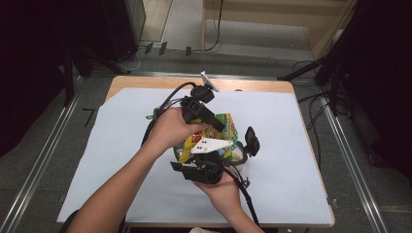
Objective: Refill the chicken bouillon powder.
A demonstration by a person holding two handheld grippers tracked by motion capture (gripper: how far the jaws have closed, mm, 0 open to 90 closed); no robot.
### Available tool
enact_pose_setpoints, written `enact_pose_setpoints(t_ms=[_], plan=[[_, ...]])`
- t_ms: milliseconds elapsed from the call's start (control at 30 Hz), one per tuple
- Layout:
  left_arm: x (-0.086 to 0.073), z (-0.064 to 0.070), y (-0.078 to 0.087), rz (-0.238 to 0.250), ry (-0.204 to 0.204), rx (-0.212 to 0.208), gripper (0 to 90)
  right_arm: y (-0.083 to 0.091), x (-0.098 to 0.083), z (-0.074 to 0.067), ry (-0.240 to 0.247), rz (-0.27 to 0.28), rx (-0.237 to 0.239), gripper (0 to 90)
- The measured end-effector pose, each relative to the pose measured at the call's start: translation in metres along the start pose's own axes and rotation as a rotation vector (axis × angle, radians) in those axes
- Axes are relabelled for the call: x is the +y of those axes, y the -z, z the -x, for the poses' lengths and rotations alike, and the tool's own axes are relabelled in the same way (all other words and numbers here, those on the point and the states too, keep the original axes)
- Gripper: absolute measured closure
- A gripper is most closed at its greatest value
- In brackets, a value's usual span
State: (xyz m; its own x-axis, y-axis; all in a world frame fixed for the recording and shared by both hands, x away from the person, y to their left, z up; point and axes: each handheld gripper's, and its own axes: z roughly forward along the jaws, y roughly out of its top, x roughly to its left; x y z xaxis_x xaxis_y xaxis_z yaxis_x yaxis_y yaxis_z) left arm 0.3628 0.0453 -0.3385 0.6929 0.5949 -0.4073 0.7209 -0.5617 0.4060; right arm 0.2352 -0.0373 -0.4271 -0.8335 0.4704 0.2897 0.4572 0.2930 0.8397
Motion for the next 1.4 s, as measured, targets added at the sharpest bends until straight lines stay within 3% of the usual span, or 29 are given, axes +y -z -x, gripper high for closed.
enact_pose_setpoints(t_ms=[1100, 1400], plan=[[-0.003, 0.004, -0.002, 0.004, -0.024, 0.004, 65.8, -0.001, -0.005, -0.001, 0.019, -0.002, -0.027, 69.7], [-0.011, 0.005, -0.001, 0.006, -0.032, 0.012, 66.4, -0.006, -0.01, -0.005, 0.056, -0.006, -0.051, 69.8]])
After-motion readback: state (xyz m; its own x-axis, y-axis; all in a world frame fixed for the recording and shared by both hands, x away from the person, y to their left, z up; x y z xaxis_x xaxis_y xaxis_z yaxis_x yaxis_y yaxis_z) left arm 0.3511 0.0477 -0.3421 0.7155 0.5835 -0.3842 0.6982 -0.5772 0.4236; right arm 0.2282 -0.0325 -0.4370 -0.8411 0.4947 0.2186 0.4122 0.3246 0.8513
